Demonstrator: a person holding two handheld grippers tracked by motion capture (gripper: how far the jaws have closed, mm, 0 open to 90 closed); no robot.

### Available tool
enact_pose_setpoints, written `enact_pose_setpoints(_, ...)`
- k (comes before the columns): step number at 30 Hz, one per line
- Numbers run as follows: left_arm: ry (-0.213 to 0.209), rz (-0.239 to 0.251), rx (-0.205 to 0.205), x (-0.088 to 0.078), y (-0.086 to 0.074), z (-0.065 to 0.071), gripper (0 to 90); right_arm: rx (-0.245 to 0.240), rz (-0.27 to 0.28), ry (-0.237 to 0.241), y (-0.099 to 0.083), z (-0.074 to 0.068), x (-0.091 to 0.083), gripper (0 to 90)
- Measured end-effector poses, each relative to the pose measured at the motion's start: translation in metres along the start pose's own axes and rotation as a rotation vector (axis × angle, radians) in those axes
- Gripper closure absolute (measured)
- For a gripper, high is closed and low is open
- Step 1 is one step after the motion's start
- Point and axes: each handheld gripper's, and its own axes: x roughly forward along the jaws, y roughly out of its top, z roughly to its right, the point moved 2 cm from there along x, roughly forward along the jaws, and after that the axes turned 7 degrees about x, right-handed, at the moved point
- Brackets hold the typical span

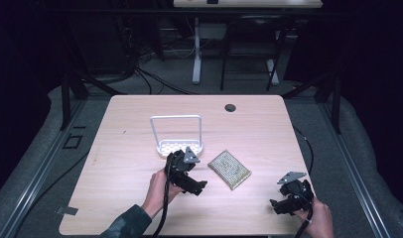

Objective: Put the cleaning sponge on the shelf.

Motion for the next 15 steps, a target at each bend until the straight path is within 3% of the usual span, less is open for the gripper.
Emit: enact_pose_setpoints(15,-0.026,0.017,-0.011,0.023,0.026,0.000,0.0,-0.019,0.011,-0.013,0.000,-0.002,-0.002,10.8)
